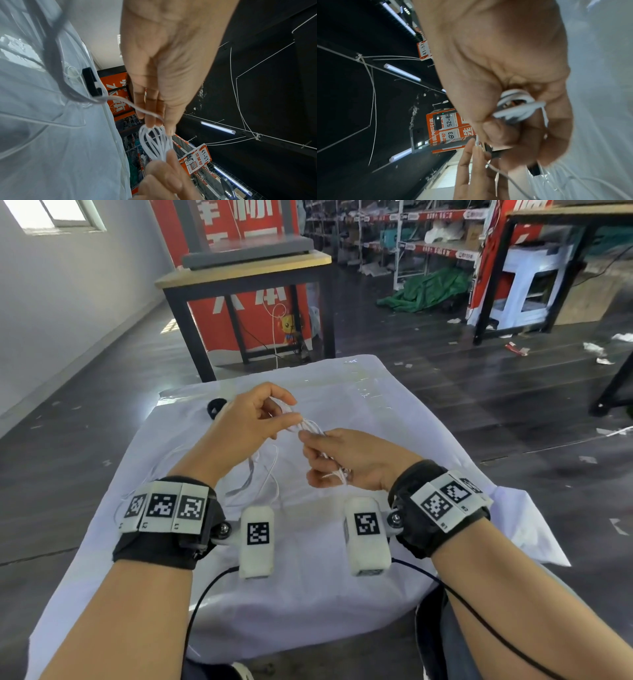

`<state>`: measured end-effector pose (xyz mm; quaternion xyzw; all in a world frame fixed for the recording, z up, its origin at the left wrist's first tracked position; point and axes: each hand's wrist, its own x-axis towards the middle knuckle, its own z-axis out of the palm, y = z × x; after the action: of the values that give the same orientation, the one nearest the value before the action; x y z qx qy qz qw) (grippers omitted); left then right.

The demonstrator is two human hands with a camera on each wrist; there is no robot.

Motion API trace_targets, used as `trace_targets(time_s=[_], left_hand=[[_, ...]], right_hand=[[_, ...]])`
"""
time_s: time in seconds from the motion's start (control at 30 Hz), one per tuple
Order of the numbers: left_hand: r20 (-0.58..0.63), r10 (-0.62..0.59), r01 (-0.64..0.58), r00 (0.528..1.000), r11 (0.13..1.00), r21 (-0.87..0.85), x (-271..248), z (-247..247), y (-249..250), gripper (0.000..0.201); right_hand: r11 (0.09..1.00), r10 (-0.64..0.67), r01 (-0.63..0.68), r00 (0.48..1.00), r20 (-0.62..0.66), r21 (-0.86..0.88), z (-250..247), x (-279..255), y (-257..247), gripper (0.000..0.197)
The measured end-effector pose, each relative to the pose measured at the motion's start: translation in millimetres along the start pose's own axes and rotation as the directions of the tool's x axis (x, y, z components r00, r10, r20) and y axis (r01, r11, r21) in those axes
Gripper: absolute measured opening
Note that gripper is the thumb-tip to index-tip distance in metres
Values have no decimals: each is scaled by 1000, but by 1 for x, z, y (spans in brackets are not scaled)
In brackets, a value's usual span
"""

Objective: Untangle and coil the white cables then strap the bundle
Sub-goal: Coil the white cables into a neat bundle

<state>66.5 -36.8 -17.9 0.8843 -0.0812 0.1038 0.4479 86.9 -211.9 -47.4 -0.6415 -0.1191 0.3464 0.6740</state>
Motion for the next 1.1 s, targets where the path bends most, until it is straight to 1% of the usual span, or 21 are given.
trace_targets(time_s=[0.03,0.1,0.17,0.2,0.27,0.33,0.4,0.47,0.57,0.6,0.63,0.7,0.73,0.77,0.83,0.9,0.97,1.0,1.03,1.07,1.1], left_hand=[[-19,-3,3,1000,1000,-7,1,0,1,21],[-36,-15,17,999,999,47,4,-1,-3,30],[-9,-75,75,997,990,119,4,-4,-8,43],[23,-112,108,993,985,134,4,-7,-12,46],[123,-165,144,979,976,163,2,-10,-15,40],[220,-189,152,957,973,175,-2,-6,-14,30],[266,-202,158,943,972,176,-5,0,-13,19],[256,-199,165,946,975,151,-5,4,-12,14],[176,-217,201,960,974,103,1,2,-18,14],[156,-229,214,961,971,109,3,0,-20,16],[136,-241,225,961,967,123,5,-1,-24,18],[72,-269,256,961,956,145,8,-3,-31,23],[36,-285,278,958,950,142,9,-3,-34,24],[7,-299,296,954,946,132,9,-3,-34,24],[-42,-323,326,945,942,83,9,0,-34,24],[-141,-349,353,926,936,4,9,-2,-34,24],[-266,-397,371,879,917,-145,10,-10,-37,24],[-298,-441,366,847,889,-274,11,-15,-38,23],[-292,-491,340,821,830,-441,11,-19,-38,22],[-246,-541,293,804,721,-628,11,-21,-39,21],[-179,-582,234,793,563,-792,10,-22,-37,19]], right_hand=[[995,-9,11,1000,-16,103,-1,0,-2,35],[961,-27,51,995,-91,271,-3,-1,-4,37],[908,-40,108,984,-172,405,-7,0,-5,40],[874,-43,136,978,-205,467,-9,1,-6,41],[802,-43,197,961,-275,564,-12,2,-6,44],[752,-41,262,934,-354,604,-14,5,-4,44],[719,-43,325,903,-428,614,-15,8,-3,43],[661,-63,371,893,-445,652,-17,9,-3,44],[485,-123,387,918,-377,784,-21,7,-5,49],[449,-132,393,918,-375,803,-23,7,-6,49],[421,-130,408,911,-391,810,-25,7,-7,49],[372,-96,461,882,-461,805,-27,7,-7,45],[366,-65,485,865,-498,794,-27,8,-7,43],[381,-31,503,846,-533,776,-26,8,-6,41],[477,29,522,795,-606,707,-24,9,-3,39],[579,42,536,733,-679,615,-25,8,-3,38],[626,37,549,688,-725,554,-32,7,-4,37],[640,38,547,678,-734,539,-36,6,-4,37],[660,45,534,673,-738,528,-39,5,-4,37],[691,52,508,676,-735,515,-41,5,-3,37],[734,52,464,690,-722,496,-40,6,-3,36]])
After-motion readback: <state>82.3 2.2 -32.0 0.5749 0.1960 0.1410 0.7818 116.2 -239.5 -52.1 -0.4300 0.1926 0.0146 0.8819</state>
